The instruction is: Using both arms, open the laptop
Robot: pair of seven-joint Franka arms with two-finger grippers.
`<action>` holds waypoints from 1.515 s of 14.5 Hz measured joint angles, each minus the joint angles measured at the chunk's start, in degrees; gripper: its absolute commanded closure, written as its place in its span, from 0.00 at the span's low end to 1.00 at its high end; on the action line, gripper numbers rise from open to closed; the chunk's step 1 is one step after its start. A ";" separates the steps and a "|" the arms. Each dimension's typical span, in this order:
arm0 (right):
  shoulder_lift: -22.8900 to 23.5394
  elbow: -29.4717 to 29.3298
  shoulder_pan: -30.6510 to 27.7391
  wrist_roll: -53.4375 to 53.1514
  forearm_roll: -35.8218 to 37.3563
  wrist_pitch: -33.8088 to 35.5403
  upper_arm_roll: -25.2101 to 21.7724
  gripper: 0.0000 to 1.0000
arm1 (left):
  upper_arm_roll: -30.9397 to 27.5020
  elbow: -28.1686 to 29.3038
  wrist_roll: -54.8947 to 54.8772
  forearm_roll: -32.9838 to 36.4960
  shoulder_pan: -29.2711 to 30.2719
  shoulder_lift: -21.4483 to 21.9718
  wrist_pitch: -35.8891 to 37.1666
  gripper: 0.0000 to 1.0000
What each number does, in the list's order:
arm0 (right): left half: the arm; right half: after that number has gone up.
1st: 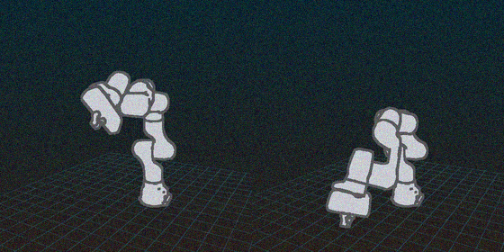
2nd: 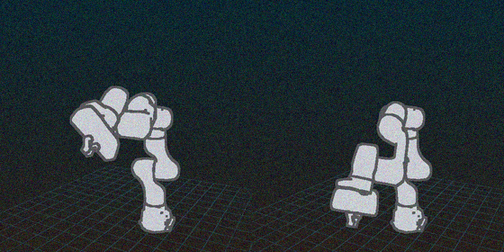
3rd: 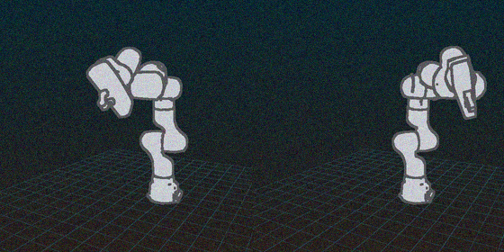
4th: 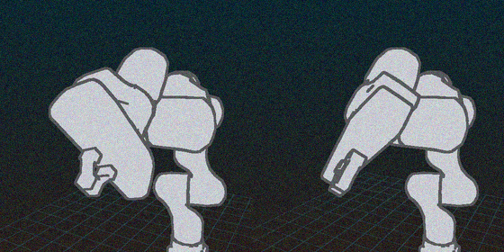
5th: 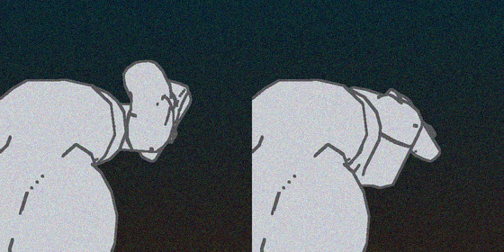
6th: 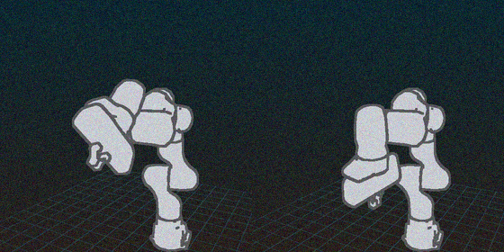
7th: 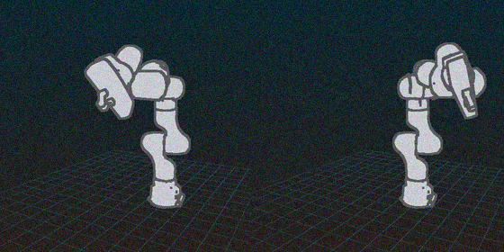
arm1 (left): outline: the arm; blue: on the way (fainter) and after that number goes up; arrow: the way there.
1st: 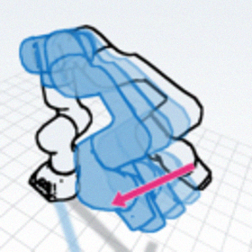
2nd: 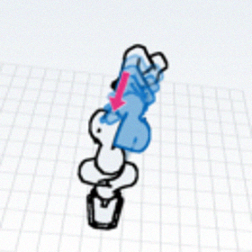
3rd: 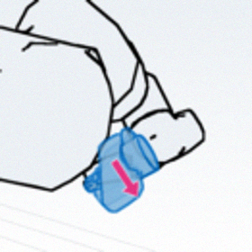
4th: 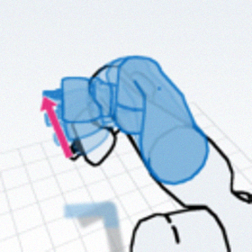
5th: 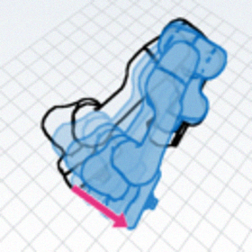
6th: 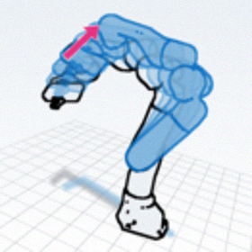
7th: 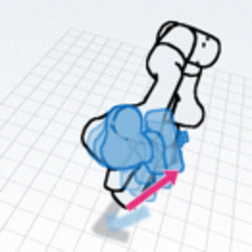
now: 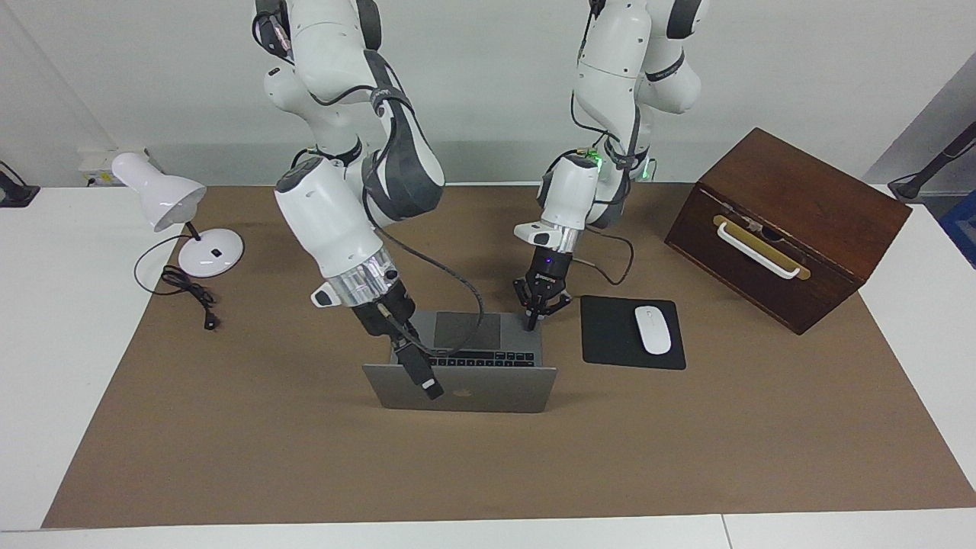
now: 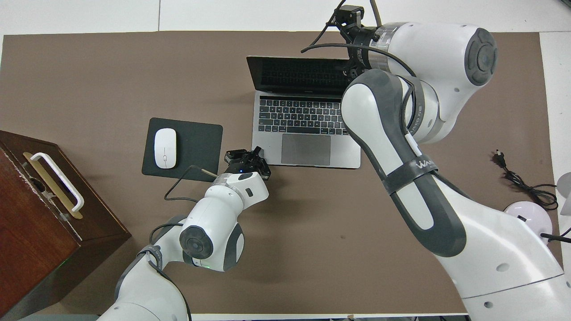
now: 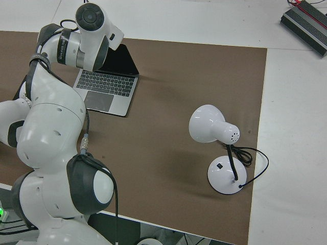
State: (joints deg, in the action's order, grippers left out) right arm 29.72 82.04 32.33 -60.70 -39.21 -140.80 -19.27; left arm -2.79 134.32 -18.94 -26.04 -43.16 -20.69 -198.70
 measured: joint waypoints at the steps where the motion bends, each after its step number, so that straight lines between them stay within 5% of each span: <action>1: 0.00 -0.48 -0.32 0.00 0.00 1.66 0.00 0.02 | 0.00 0.00 0.00 0.01 0.00 0.00 -0.01 1.00; 8: -3.84 -6.88 -5.40 0.57 5.55 20.30 -0.14 0.01 | 0.00 0.02 -0.01 0.06 0.00 -0.01 -0.06 1.00; 12: -9.83 -8.20 -10.23 13.54 11.22 32.39 0.50 0.01 | -0.02 -0.53 0.03 0.06 0.05 -0.23 0.35 1.00; 14: -12.72 -8.25 -16.16 22.22 16.61 36.76 5.49 0.01 | -0.04 -1.74 0.06 0.06 0.12 -0.78 1.17 1.00; 18: -16.03 -8.22 -33.81 37.89 33.13 39.69 25.31 0.01 | -0.18 -3.60 0.41 0.02 0.26 -1.08 4.06 1.00; 22: -17.32 -8.20 -38.76 58.52 43.66 40.69 28.82 0.00 | -0.37 -7.24 0.60 0.00 2.38 1.38 14.24 1.00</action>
State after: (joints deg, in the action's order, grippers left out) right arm 12.40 73.83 -6.43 -2.18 4.45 -100.10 9.55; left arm -3.16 127.08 -18.34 -26.04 -40.78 -19.31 -184.47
